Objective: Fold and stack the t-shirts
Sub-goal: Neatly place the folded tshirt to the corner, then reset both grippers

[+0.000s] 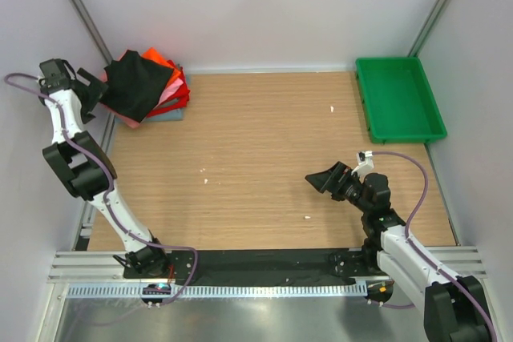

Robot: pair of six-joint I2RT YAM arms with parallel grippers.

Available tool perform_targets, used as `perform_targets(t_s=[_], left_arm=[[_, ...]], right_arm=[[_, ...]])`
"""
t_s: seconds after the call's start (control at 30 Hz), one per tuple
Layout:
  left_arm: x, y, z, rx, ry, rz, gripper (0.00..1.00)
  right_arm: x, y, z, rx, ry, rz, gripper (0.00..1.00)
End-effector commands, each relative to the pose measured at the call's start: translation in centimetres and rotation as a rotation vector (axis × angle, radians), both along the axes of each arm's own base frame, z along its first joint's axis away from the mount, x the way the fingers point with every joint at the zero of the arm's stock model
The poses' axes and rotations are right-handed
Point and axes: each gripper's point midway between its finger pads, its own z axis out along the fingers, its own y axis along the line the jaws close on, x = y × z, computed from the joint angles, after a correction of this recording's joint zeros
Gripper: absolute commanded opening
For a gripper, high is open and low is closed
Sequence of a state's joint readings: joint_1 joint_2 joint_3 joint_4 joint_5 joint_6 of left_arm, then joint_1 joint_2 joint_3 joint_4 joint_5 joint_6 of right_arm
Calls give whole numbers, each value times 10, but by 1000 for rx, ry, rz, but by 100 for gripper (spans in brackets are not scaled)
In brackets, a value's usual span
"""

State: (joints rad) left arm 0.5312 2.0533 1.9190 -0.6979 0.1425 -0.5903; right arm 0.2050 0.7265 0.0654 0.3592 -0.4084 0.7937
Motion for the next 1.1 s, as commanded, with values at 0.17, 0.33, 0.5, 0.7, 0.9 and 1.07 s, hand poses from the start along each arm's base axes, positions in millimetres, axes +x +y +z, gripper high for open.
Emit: perform_targets(t_s=[0.17,0.33,0.5,0.7,0.9,1.07], left_arm=[[-99,74,76,106,-60,530,100],[-140,57,104,170,-108,596,100],[-176,0,125,182,-257,512,100],[-198,-83,119,314,-324,188,100],[-233,-138,75,452,-315,0,100],[-232,-156,55,479,-293,-56,100]], right_arm=[[3,1,12,24,-60,5,98],[3,2,13,26,-61,10,98],[4,3,12,28,-59,15,98],[3,1,12,28,-58,7,98],[4,1,10,22,-51,4,98],[4,-1,8,17,-40,-7,98]])
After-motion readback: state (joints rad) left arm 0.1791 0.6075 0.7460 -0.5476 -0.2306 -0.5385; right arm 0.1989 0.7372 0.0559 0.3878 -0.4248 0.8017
